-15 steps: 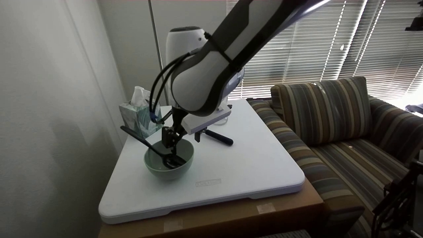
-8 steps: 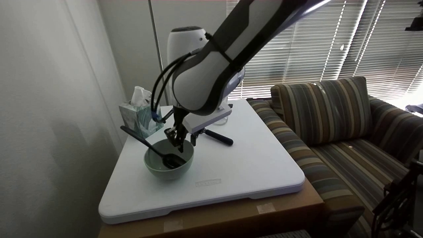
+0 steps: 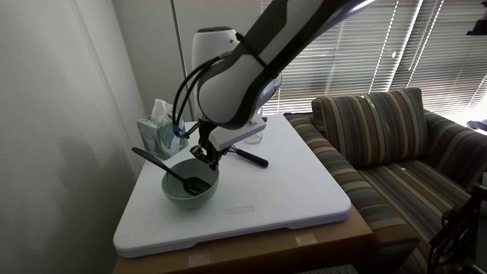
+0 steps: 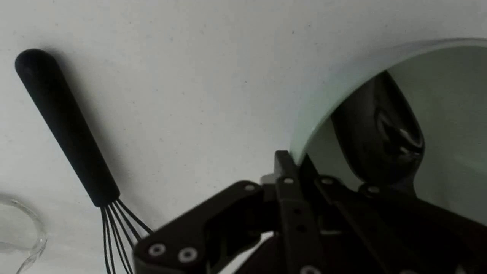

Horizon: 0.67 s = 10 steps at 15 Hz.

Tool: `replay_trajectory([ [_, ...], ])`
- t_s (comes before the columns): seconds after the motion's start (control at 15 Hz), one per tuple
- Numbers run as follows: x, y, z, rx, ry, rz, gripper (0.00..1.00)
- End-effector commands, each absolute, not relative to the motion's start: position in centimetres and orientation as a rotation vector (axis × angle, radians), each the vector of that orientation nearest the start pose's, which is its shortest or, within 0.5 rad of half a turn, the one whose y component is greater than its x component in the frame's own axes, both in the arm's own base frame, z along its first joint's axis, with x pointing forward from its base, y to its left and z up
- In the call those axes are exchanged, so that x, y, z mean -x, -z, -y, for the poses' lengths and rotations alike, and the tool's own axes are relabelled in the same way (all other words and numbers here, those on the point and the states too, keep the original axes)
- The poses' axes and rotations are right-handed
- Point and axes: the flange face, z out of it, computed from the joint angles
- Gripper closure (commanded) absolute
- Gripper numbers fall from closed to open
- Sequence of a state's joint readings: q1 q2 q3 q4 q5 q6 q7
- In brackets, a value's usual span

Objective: Move the bowl to the right

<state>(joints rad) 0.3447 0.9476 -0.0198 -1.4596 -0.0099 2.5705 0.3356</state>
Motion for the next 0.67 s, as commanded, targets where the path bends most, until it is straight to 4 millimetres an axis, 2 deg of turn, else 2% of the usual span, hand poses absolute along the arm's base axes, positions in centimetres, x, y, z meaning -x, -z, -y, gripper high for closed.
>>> replay_trajectory([
  [0.0, -69.0, -13.3, -23.0, 3.102, 0.242, 0.044, 0.99],
  [0.27, -69.1, -13.6, -21.9, 3.107, 0.249, 0.035, 0.99],
  [0.6, -69.7, -13.8, -17.8, 3.077, 0.253, -0.060, 0.99],
])
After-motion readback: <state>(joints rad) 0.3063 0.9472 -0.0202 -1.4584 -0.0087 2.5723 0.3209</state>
